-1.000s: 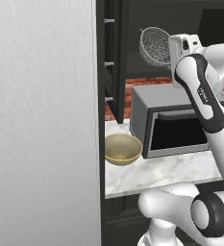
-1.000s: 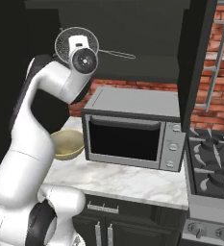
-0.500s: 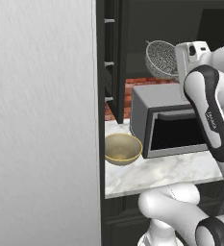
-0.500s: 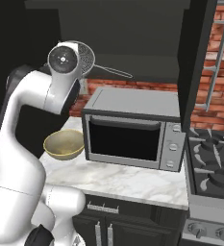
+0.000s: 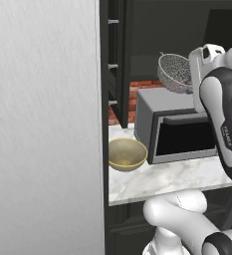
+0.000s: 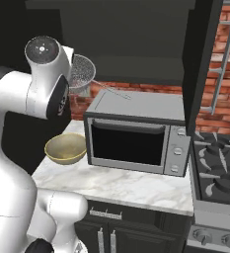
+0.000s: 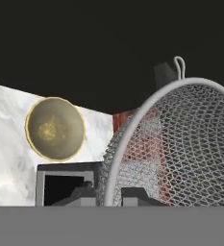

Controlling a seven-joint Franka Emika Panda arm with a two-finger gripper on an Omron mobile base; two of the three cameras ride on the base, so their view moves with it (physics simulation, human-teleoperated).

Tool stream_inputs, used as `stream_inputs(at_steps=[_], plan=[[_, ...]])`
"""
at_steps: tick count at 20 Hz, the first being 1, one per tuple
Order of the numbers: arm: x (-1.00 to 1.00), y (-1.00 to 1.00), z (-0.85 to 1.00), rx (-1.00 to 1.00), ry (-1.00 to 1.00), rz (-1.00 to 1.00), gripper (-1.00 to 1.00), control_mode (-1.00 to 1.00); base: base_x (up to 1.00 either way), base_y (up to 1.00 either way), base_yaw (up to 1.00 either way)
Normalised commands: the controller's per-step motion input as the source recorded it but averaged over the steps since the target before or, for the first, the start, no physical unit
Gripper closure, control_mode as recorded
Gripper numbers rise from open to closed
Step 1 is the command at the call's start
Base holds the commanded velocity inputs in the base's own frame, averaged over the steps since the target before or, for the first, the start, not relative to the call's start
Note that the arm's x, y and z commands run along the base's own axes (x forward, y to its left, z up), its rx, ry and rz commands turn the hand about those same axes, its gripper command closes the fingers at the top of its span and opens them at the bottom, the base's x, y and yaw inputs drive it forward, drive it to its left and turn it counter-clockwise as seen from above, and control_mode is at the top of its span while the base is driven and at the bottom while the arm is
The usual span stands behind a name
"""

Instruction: Open the cabinet and setup a tea strainer by placing it in the bowl upright.

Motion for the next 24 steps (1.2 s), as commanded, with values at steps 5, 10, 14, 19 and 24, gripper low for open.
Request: stream_inputs(at_steps=[5,10,14,19,24], plan=[[-0.42,0.21,-0.32,0.00,0.09,-0.23,1.00,-1.00,0.00,0.00,0.00],[-0.23,0.19,-0.49,0.01,0.11,-0.24,1.00,-1.00,0.00,0.00,0.00],[-0.17,0.19,-0.49,0.06,0.07,-0.17,1.00,-1.00,0.00,0.00,0.00],[-0.13,0.27,-0.52,0.05,0.06,-0.06,1.00,-1.00,0.00,0.00,0.00],[-0.15,0.12,-0.62,0.08,0.04,0.00,1.00,-1.00,0.00,0.00,0.00]])
